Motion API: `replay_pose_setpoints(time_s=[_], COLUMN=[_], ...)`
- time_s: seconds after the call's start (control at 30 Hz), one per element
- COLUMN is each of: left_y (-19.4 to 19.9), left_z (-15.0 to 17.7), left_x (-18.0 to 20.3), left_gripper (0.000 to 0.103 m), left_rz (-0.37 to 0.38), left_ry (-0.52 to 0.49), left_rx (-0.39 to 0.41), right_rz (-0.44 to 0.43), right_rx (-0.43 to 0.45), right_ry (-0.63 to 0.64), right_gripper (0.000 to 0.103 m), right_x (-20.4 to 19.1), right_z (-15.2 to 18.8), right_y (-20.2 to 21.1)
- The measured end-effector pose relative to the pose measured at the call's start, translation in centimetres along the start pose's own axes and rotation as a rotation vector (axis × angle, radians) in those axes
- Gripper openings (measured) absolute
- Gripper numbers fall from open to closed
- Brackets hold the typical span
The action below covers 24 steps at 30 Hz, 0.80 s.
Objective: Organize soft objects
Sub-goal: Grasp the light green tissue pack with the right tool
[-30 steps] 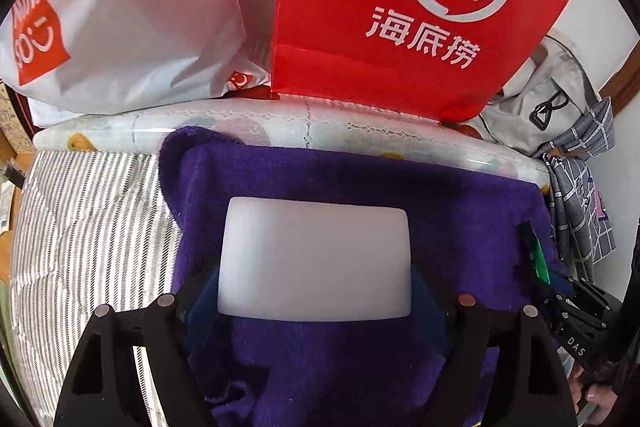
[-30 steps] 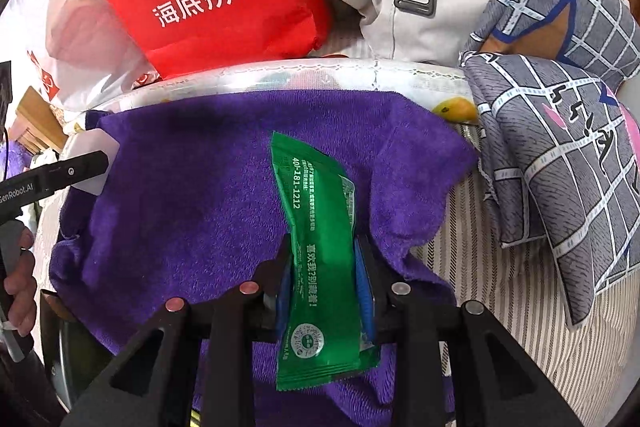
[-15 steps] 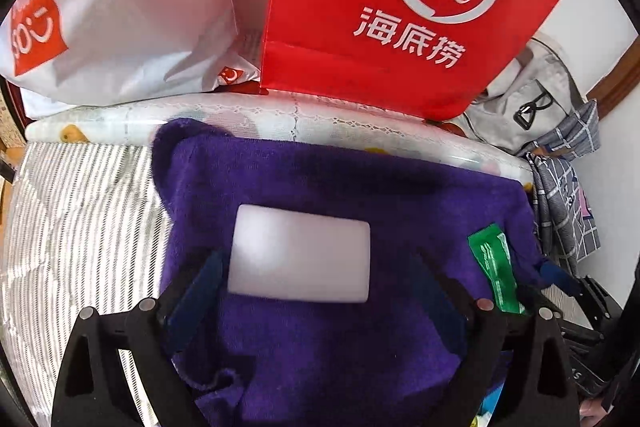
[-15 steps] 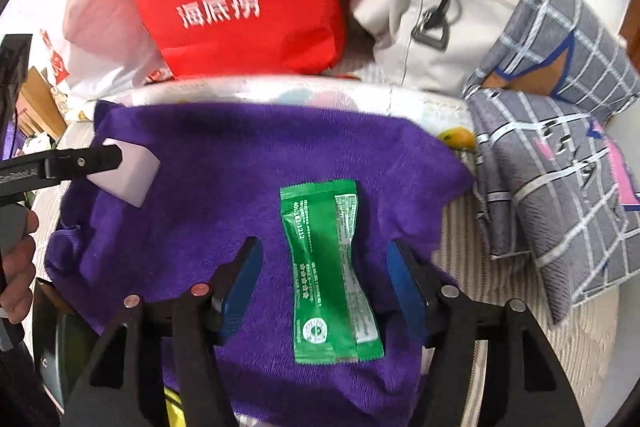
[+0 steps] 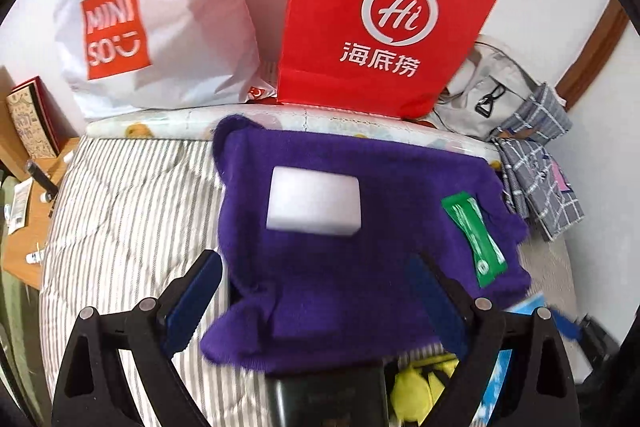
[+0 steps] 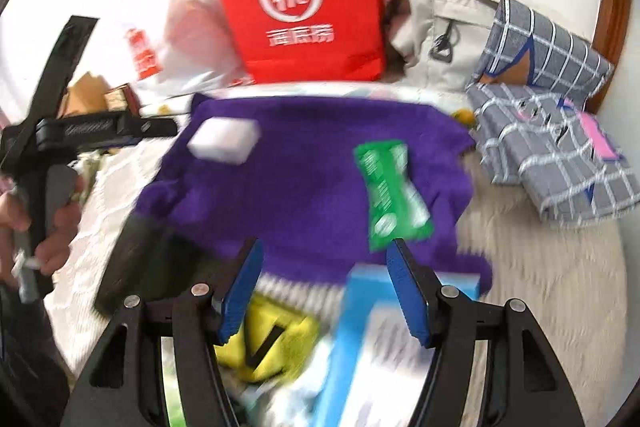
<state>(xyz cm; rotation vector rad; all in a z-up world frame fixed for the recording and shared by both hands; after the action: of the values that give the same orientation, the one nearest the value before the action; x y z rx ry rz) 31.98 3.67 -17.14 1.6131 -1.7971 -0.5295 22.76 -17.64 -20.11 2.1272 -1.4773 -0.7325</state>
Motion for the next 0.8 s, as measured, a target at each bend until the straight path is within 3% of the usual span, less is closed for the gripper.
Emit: replay_pose_setpoints(time_s=[0.4,0.57,0.8], left_y=[7.2,8.8,10.1], left_z=[3.5,5.6,9.1], left_x=[-1.2,-2.0,-2.8], left_gripper=[0.094,0.094,0.094], left_rz=[0.025,0.019,0.001], left_ry=[0.026,0.042,0.034], left_rx=[0.083,0.094,0.069], right_rz=[-0.118,-0.115,-0.104], right_rx=[-0.068,-0.118,-0.124], right_ry=[0.002,0.033,0.062], right_gripper=[0.064,0.066,0.066], right_x=[-6.5,-7.9,-9.2], right_z=[7.7,10.5,11.8], right_y=[4.5,3.7,2.1])
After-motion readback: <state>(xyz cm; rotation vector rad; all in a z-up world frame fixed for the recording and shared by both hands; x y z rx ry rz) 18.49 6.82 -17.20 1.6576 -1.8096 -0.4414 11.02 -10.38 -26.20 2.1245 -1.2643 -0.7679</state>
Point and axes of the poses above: each gripper's, at about its wrist camera, not at the fingertips, and y roughly against the way its jaws point, x to its right, z to its underside, the point moved 7 cm from there along -y, roughly the way its jaws point, and after that the axes turned 15 degrees about x, right-handed, at the moved point
